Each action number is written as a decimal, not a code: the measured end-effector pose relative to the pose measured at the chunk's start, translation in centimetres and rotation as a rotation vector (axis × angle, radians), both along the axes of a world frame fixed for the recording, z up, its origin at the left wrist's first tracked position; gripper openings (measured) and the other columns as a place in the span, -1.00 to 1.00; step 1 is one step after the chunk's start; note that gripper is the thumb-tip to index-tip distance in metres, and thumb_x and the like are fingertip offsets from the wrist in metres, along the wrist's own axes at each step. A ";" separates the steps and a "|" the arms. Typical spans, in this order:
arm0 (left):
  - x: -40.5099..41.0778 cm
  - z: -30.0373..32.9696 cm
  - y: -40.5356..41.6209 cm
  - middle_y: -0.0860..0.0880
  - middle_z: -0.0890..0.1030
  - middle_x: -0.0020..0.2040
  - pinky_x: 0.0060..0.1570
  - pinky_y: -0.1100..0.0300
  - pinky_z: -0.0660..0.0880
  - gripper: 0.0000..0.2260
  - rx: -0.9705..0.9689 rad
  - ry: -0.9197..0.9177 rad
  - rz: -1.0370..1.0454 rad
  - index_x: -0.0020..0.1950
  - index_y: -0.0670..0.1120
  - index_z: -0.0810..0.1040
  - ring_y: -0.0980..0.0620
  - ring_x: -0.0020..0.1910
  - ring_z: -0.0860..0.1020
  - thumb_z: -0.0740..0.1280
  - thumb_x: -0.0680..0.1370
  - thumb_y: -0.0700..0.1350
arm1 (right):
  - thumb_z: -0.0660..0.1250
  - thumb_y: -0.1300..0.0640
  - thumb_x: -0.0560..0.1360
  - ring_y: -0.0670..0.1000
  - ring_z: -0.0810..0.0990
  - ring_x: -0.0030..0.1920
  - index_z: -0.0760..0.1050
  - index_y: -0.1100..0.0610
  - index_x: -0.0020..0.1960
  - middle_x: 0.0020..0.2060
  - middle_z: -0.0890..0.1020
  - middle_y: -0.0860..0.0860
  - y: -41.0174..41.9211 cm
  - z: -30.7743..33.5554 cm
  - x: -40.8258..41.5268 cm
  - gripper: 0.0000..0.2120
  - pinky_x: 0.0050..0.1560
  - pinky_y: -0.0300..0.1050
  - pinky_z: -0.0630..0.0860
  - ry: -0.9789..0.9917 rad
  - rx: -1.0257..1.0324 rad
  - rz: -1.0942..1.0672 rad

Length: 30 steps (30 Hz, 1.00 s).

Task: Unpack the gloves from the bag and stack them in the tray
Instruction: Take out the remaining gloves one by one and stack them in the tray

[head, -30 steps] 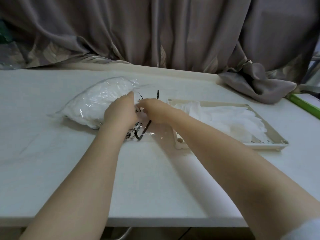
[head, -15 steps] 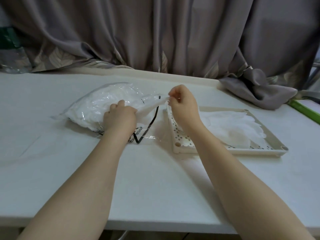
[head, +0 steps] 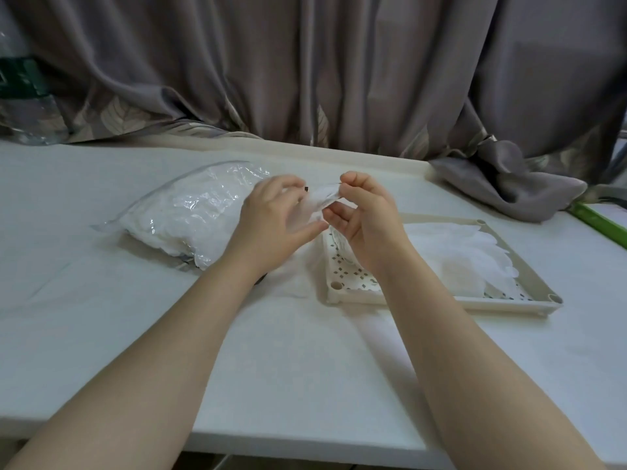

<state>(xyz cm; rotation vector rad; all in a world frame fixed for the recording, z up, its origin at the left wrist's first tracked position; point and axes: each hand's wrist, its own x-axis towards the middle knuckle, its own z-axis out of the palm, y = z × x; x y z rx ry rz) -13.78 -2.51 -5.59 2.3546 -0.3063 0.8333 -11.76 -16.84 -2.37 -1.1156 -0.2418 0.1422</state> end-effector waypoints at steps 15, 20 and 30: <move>-0.2 0.0 0.7 -0.05 0.46 -0.29 -0.27 0.17 0.30 -0.62 -0.450 0.281 -0.086 -0.15 -0.19 0.51 0.04 -0.30 0.40 0.25 0.53 0.14 | 0.22 0.05 0.57 -0.05 0.60 -0.17 0.54 0.17 -0.06 -0.22 0.63 -0.02 -1.3 -0.5 1.1 -0.79 -0.17 -0.25 0.49 -0.027 -0.080 0.041; -0.2 0.2 0.9 -0.05 0.50 -0.20 -0.21 0.18 0.38 -0.58 -0.493 0.331 -0.053 -0.03 -0.18 0.49 -0.01 -0.21 0.47 0.08 0.59 0.16 | 0.24 0.17 0.57 -0.05 0.59 -0.21 0.55 0.12 -0.17 -0.22 0.64 -0.02 -1.0 -1.0 0.8 -0.82 -0.21 -0.23 0.44 -0.122 -0.340 0.045; -0.6 0.0 1.1 -0.06 0.49 -0.28 -0.32 0.34 0.29 -0.40 -0.336 0.334 -0.128 -0.08 -0.10 0.48 0.12 -0.29 0.41 0.02 0.41 0.40 | 0.07 -0.04 0.63 0.02 0.47 -0.30 0.57 0.31 -0.08 -0.27 0.57 0.12 -0.8 -0.6 0.7 -0.53 -0.30 -0.18 0.37 -0.178 -0.512 -0.144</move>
